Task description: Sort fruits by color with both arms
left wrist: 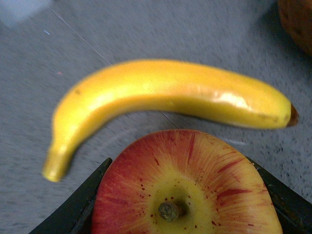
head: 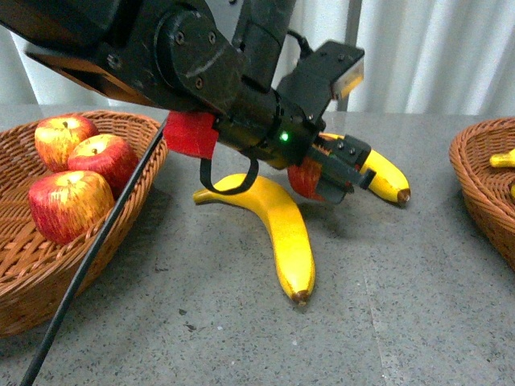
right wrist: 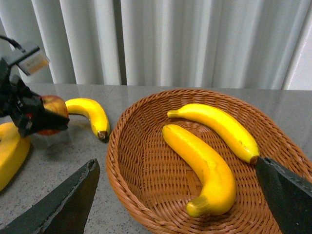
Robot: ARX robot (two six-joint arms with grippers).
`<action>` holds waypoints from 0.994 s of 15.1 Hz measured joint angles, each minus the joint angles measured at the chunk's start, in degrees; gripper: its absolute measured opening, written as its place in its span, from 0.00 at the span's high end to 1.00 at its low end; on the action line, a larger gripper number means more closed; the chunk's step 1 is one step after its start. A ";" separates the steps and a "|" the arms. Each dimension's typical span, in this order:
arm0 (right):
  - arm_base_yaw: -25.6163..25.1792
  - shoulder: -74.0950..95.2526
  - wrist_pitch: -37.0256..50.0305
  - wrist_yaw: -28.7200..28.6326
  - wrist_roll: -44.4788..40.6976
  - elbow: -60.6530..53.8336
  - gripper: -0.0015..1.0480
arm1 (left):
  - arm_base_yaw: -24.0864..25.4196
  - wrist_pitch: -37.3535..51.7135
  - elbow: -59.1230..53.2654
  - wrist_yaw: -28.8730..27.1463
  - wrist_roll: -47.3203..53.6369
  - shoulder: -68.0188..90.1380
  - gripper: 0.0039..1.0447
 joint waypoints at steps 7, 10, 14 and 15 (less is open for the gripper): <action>0.00 0.00 0.00 0.00 0.00 0.00 0.06 | 13.70 21.75 -26.99 -25.99 -6.49 -32.13 0.34; 0.00 0.00 0.00 0.00 0.00 0.00 0.06 | 22.12 21.77 -35.54 -25.49 -11.13 -38.58 0.34; 0.00 0.00 0.00 0.00 0.00 0.00 0.06 | 24.11 21.77 -40.33 -24.94 -15.58 -37.55 0.34; 0.00 0.00 0.00 0.00 0.00 0.00 0.06 | 24.13 21.38 -40.70 -24.96 -16.61 -37.55 0.25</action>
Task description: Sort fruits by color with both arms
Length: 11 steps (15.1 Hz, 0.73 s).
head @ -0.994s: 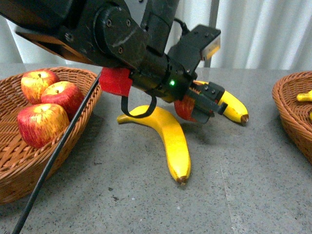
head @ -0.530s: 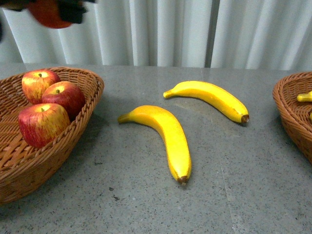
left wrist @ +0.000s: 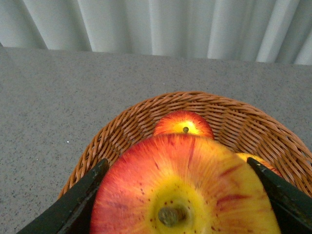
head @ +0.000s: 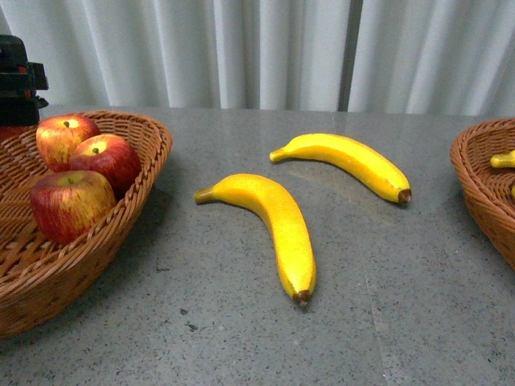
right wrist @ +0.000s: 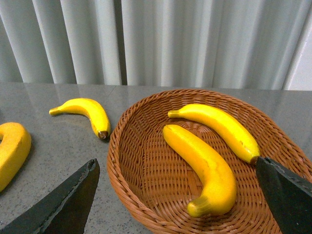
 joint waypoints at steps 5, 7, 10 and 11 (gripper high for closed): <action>0.00 0.00 0.00 0.00 0.00 0.00 0.06 | -0.33 1.77 -0.28 -0.46 -1.07 -6.05 0.06; 0.00 0.00 0.00 0.00 0.00 0.00 0.06 | -3.80 3.41 -0.20 -0.76 2.27 -11.13 0.06; 0.00 0.00 0.00 0.00 0.00 0.00 0.06 | -9.20 2.99 -0.31 -1.31 7.85 -17.62 0.06; 0.00 0.00 0.00 0.00 0.00 0.00 0.06 | -9.14 -0.28 -0.39 -0.52 7.65 -20.02 0.10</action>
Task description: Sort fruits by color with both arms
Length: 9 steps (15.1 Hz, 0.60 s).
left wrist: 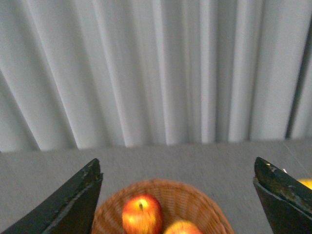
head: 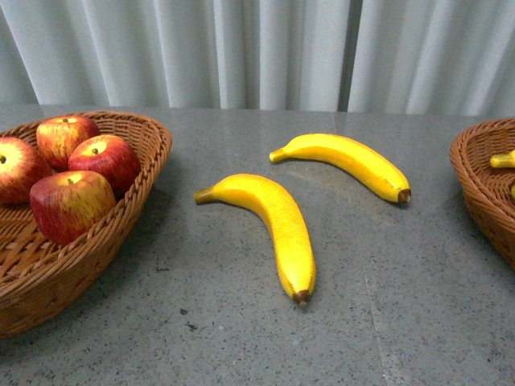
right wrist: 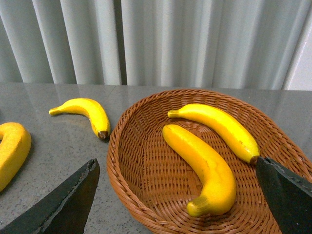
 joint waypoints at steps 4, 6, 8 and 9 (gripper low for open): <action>0.00 0.00 0.00 0.00 0.00 0.00 0.06 | 7.34 -3.48 -15.85 7.78 -6.78 -15.72 0.55; 0.00 0.00 0.00 0.00 0.00 0.00 0.06 | 8.02 -1.88 -21.18 9.94 -7.54 -18.91 0.78; 0.00 0.00 0.02 0.00 0.00 0.00 0.06 | 12.41 -1.40 -26.16 14.14 -7.78 -22.64 0.99; 0.00 0.00 0.02 0.00 0.00 0.00 0.06 | 13.68 -1.18 -27.56 13.97 -7.80 -24.11 0.99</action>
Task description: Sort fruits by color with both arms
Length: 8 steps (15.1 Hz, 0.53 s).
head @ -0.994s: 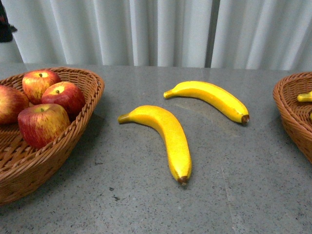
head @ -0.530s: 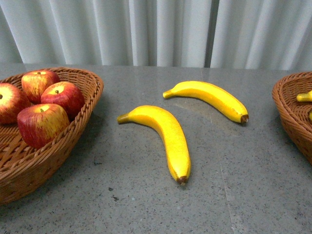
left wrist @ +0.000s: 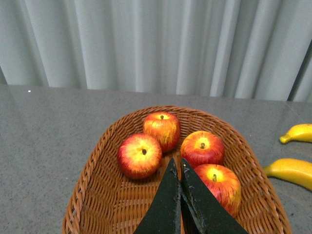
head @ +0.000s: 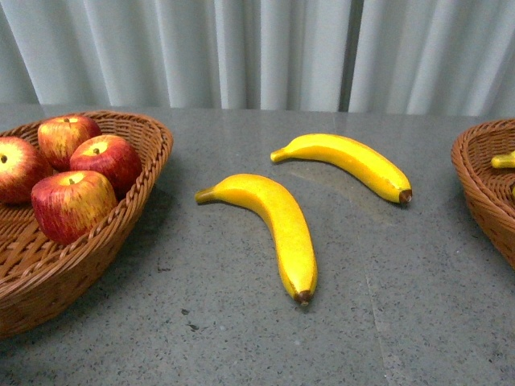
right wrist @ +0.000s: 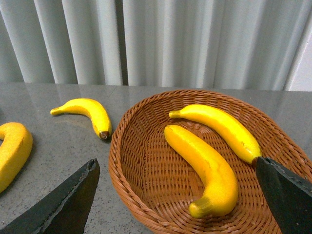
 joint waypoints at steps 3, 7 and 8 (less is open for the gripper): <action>0.00 0.00 -0.02 0.00 0.00 0.00 0.06 | -0.59 -0.83 -4.66 0.96 0.02 -5.49 0.99; 0.00 0.00 -0.02 0.00 0.00 0.00 0.06 | -0.57 -3.82 -8.15 0.96 0.02 -12.02 0.99; 0.00 0.00 0.00 0.00 0.00 0.00 0.06 | -0.59 -4.96 -8.76 0.96 0.02 -13.66 0.99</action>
